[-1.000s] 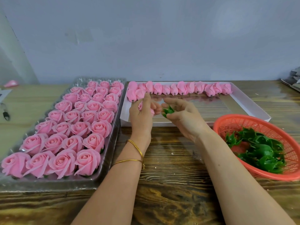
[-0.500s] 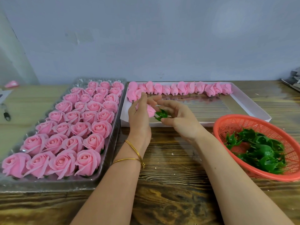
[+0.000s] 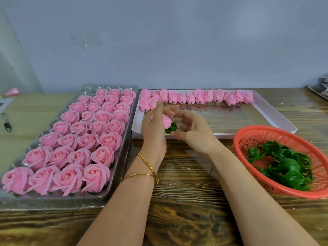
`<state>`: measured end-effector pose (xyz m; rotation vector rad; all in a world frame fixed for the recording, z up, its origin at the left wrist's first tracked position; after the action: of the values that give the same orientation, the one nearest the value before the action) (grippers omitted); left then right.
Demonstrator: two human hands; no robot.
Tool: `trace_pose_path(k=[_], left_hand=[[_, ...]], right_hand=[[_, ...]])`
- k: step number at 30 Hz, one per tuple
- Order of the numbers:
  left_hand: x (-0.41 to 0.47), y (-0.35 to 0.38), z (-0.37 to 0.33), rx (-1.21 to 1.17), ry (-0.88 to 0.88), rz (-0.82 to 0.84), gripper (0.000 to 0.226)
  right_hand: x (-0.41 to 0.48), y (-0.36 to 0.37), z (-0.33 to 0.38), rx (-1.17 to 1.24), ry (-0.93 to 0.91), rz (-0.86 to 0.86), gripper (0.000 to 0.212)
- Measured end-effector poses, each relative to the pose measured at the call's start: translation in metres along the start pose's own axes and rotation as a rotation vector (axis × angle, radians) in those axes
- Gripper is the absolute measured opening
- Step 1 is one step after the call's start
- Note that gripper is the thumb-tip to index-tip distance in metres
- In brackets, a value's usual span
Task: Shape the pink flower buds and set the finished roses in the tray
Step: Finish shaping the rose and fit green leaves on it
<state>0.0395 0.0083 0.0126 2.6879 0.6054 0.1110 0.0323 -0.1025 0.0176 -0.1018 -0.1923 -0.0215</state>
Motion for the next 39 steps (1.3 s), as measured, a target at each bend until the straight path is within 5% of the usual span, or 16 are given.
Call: trace_pose_path(k=[16,39], left_hand=[[0.004,0.001,0.001,0.041,0.074,0.036,0.047],[0.006,0.0,0.001,0.101,0.178,0.03,0.053]], right_hand=[[0.0,0.0,-0.003,-0.034,0.032,-0.065,0.025],[0.003,-0.001,-0.016,0.203,0.203,-0.083,0.035]])
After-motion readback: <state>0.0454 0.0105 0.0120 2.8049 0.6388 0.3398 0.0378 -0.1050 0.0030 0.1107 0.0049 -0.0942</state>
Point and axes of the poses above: each hand's wrist, its own x-axis towards the middle knuckle, its own y-axis out of the palm, z = x × y, the point moved 5 cm from there along x, towards the middle knuckle, and after that the axes turned 14 degrees about -z, right-handed, at the moved point
